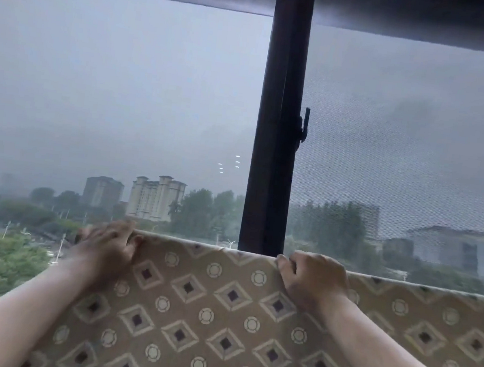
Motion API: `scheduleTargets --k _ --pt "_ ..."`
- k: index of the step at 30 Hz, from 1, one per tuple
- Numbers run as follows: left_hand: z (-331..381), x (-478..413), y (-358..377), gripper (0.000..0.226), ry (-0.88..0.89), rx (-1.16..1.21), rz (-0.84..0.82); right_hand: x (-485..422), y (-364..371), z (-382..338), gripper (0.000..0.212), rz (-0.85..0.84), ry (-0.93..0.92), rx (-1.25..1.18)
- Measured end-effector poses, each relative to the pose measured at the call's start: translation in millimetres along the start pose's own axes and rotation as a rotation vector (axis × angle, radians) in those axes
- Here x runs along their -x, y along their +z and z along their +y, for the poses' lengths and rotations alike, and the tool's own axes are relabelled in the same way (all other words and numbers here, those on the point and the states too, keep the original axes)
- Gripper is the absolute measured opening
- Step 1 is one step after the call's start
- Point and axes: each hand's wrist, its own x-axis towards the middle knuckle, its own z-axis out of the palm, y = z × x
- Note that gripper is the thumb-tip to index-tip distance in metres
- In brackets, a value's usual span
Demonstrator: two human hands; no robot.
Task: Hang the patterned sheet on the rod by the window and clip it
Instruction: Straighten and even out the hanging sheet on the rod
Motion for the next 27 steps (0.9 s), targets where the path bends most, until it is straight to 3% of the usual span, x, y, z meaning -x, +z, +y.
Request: scheduleTargets --k 2,7,12,14,18,20,23,27 --pt "-7 -3 -1 0.022 0.033 0.037 0.020 2 -6 3 0.049 -0.009 -0.007 -0.002" --pt "-27 -5 -16 0.046 0.155 0.173 0.014 6 -26 5 0.049 -0.072 -0.021 -0.021" --pt "-31 -4 -23 0.037 0.159 0.116 0.026 3 -28 -7 0.050 -0.120 -0.037 -0.014" --pt "-14 -7 -23 0.048 0.193 -0.004 0.081 2 -28 -8 0.047 -0.144 -0.047 -0.024" --pt "82 -5 -6 0.049 0.500 -0.109 0.037 -1 -33 -2 0.038 -0.182 -0.115 -0.064" --pt "116 -1 0 0.050 0.484 -0.143 0.035 1 -40 9 0.033 -0.219 -0.156 -0.111" --pt "125 7 7 0.051 0.391 -0.123 0.049 25 -63 71 0.031 -0.207 -0.192 -0.084" --pt "121 -1 14 0.070 0.339 -0.019 0.084 48 -93 186 0.038 -0.235 -0.046 0.076"
